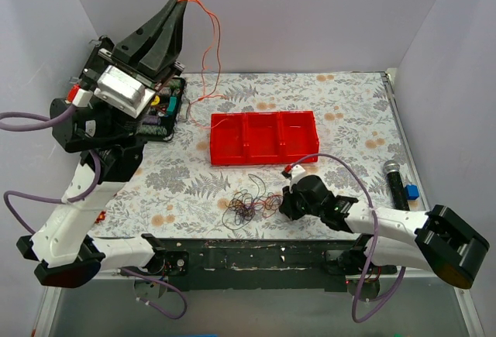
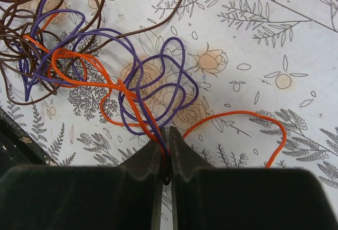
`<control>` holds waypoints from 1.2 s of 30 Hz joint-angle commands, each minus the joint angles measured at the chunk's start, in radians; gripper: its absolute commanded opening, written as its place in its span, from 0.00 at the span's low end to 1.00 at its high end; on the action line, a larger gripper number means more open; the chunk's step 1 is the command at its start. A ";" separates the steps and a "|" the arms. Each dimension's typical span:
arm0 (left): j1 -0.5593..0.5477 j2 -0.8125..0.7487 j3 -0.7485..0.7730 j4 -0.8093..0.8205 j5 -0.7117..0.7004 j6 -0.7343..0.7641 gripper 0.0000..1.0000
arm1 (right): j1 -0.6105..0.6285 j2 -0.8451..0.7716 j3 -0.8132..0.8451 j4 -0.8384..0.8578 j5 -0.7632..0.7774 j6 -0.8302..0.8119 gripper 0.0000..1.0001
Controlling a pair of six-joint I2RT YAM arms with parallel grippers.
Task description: Untangle the cables
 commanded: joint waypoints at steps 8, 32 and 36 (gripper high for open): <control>0.000 -0.127 -0.460 0.019 -0.238 0.035 0.00 | 0.001 -0.220 0.039 -0.041 -0.023 -0.038 0.14; 0.194 0.072 -0.657 0.172 -0.332 -0.186 0.00 | 0.001 -0.389 -0.005 -0.077 -0.003 -0.034 0.13; 0.226 0.105 -0.705 0.200 -0.335 -0.179 0.00 | 0.001 -0.398 -0.015 -0.074 0.001 -0.028 0.13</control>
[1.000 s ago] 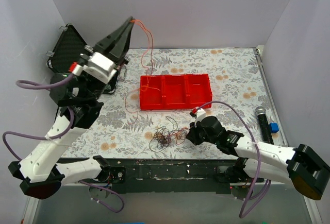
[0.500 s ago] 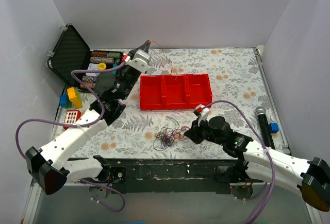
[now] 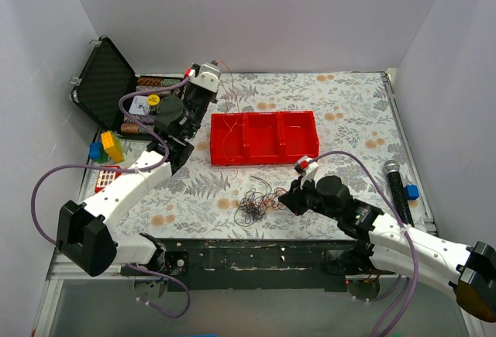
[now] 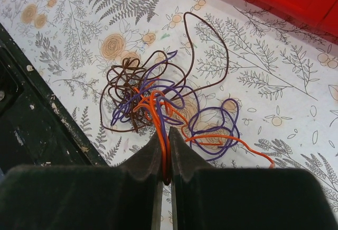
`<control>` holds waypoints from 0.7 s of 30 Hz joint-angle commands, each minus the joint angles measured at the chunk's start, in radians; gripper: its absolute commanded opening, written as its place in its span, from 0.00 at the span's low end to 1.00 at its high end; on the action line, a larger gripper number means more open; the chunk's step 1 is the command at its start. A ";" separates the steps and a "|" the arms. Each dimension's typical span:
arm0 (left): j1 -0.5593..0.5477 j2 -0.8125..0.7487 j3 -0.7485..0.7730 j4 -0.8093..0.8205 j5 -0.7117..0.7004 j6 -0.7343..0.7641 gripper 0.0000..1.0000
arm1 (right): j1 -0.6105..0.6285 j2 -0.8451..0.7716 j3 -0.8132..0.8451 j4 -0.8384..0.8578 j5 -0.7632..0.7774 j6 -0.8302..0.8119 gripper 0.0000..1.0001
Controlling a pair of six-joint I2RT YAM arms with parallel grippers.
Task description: Untangle the cables
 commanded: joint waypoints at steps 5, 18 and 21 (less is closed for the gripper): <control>0.052 0.044 -0.044 0.045 -0.012 -0.021 0.00 | 0.001 -0.024 -0.011 0.014 0.024 0.004 0.13; 0.055 0.061 0.094 0.080 -0.015 0.008 0.00 | 0.001 0.026 0.001 0.028 0.006 -0.001 0.13; 0.058 0.067 0.105 0.100 -0.016 0.017 0.00 | 0.001 0.031 -0.002 0.034 0.001 -0.001 0.12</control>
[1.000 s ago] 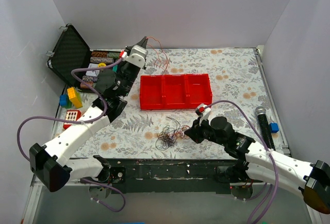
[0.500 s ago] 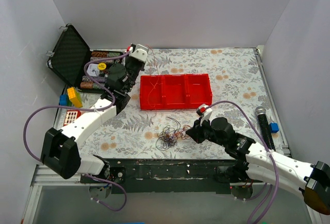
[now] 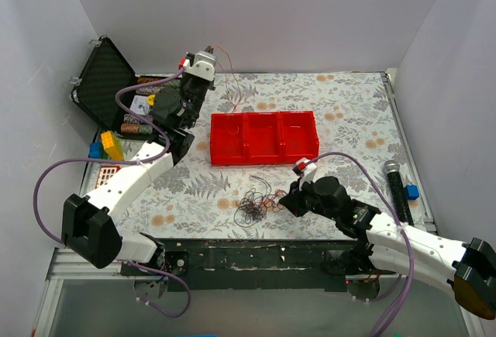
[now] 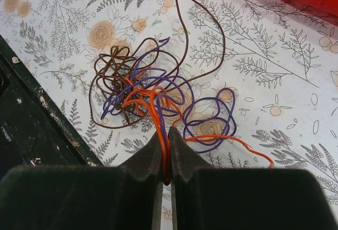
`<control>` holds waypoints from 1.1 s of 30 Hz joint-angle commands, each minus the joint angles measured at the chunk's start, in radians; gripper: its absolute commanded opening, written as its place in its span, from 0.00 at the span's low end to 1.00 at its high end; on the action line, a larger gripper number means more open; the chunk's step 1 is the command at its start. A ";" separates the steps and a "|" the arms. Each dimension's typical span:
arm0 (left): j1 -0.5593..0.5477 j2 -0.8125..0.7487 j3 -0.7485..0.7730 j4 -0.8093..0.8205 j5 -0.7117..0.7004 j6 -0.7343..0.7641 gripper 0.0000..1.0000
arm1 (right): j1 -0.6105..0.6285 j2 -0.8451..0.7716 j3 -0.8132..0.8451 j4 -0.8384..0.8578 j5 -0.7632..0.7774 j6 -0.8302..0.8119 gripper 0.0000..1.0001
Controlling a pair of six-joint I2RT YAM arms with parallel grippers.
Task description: Untangle the cables
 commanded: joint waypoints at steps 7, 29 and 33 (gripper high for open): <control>0.009 -0.003 0.000 -0.002 -0.006 0.002 0.00 | 0.001 0.000 0.014 0.034 -0.007 -0.002 0.12; 0.009 0.101 -0.204 -0.003 -0.165 -0.001 0.00 | 0.001 -0.004 -0.002 0.050 -0.004 0.007 0.12; 0.009 0.184 -0.247 0.170 -0.283 0.088 0.00 | 0.001 -0.012 -0.014 0.057 -0.001 0.015 0.12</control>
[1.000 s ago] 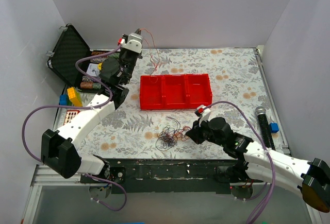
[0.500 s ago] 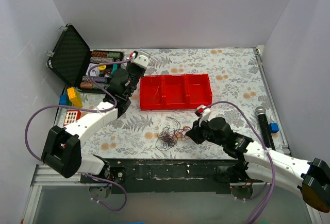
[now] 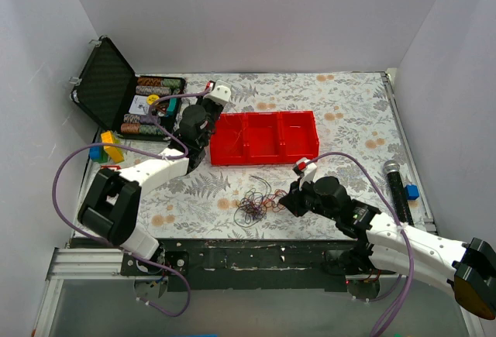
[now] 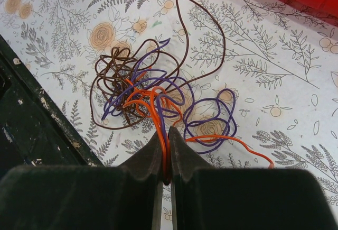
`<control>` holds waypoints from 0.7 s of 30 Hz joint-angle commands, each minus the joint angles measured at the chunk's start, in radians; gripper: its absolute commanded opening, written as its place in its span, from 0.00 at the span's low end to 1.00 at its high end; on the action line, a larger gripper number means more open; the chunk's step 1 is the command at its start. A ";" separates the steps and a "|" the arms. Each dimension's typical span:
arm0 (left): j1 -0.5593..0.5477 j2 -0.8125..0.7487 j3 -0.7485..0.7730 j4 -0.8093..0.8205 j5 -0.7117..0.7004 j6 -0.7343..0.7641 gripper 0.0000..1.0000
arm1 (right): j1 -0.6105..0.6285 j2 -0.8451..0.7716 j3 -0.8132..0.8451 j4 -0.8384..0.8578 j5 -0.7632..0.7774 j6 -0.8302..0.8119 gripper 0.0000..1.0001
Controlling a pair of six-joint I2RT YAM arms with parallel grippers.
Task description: Untangle the cables
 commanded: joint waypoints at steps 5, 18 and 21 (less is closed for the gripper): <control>0.007 0.110 -0.002 0.187 -0.144 0.085 0.00 | 0.001 -0.015 -0.014 0.049 0.009 0.005 0.13; 0.001 0.093 -0.216 0.161 0.106 0.340 0.00 | -0.004 0.020 -0.007 0.052 0.007 0.002 0.13; -0.001 0.088 -0.196 0.123 0.117 0.326 0.00 | -0.004 0.025 -0.005 0.052 0.004 0.000 0.13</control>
